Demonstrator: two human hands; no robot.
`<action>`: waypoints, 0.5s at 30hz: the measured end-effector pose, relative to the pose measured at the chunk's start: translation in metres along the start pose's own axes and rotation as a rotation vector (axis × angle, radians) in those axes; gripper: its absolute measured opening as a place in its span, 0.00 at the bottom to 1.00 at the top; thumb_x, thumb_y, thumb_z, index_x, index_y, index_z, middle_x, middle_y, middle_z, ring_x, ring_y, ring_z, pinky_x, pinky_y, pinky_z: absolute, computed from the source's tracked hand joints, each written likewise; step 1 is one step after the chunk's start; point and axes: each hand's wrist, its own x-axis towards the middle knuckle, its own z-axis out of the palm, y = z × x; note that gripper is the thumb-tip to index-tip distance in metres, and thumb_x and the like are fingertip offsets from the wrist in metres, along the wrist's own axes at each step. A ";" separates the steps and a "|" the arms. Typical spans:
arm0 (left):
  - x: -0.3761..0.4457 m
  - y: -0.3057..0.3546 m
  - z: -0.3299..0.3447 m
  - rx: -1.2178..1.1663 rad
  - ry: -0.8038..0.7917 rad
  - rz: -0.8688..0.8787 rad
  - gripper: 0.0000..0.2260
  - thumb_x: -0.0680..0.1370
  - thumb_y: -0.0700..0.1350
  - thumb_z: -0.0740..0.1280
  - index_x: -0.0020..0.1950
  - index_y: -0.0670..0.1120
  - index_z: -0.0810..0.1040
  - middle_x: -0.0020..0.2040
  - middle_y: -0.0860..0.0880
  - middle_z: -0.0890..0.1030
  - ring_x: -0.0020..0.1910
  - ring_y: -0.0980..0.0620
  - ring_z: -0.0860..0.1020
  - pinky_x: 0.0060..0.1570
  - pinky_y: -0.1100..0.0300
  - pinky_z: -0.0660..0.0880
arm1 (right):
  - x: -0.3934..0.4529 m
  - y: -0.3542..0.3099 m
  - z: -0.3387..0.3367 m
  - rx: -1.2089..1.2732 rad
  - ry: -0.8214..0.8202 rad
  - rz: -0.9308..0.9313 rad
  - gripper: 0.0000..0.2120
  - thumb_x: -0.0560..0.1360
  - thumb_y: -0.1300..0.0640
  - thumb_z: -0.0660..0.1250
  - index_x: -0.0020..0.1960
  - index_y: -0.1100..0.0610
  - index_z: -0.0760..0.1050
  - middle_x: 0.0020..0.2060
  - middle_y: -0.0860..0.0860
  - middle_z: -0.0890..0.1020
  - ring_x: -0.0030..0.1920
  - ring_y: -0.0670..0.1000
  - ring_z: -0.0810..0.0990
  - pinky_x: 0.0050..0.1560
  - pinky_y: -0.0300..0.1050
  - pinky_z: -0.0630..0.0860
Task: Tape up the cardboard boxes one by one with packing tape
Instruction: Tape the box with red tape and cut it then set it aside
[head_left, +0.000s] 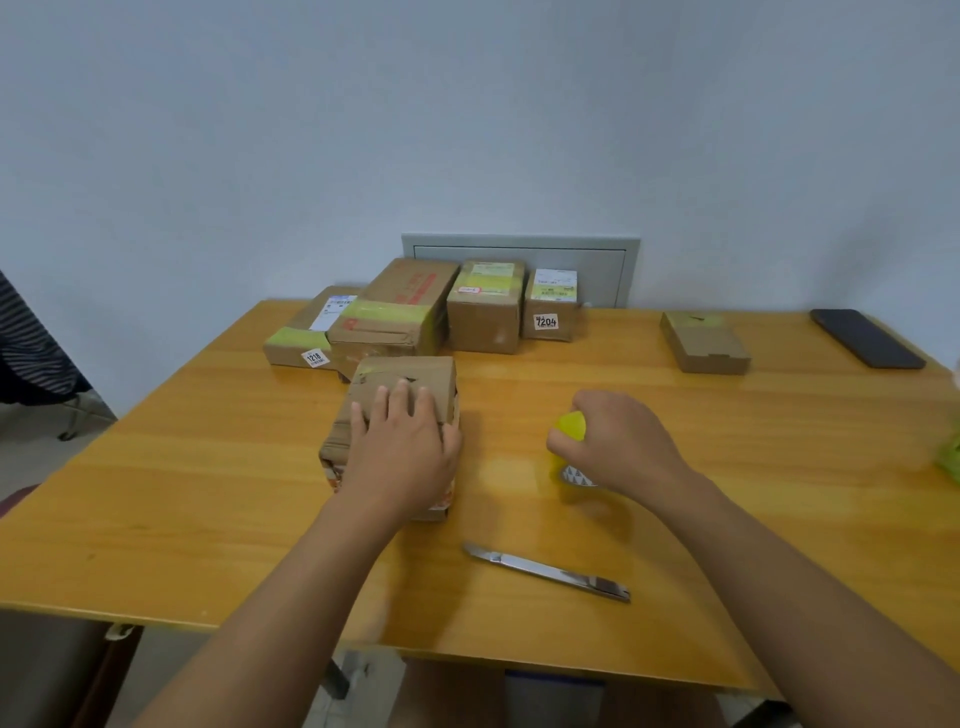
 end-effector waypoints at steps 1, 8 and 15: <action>0.000 0.000 0.000 -0.003 0.001 0.001 0.23 0.83 0.52 0.49 0.76 0.45 0.58 0.79 0.42 0.54 0.79 0.41 0.49 0.76 0.40 0.45 | 0.000 -0.001 0.000 0.012 0.007 -0.009 0.15 0.76 0.46 0.64 0.43 0.59 0.72 0.38 0.51 0.74 0.42 0.54 0.72 0.38 0.47 0.61; -0.002 -0.001 -0.001 0.036 -0.043 0.017 0.26 0.84 0.52 0.46 0.79 0.43 0.50 0.80 0.41 0.49 0.79 0.41 0.46 0.76 0.40 0.44 | 0.004 -0.011 0.001 0.096 0.083 -0.020 0.15 0.73 0.47 0.67 0.38 0.58 0.71 0.33 0.50 0.72 0.39 0.53 0.70 0.33 0.47 0.60; -0.002 -0.003 -0.001 0.032 -0.070 0.034 0.27 0.84 0.52 0.44 0.80 0.41 0.44 0.80 0.40 0.45 0.79 0.40 0.43 0.75 0.40 0.43 | 0.009 -0.030 -0.016 0.170 0.163 -0.062 0.15 0.73 0.47 0.69 0.38 0.58 0.71 0.34 0.52 0.74 0.37 0.53 0.70 0.33 0.46 0.62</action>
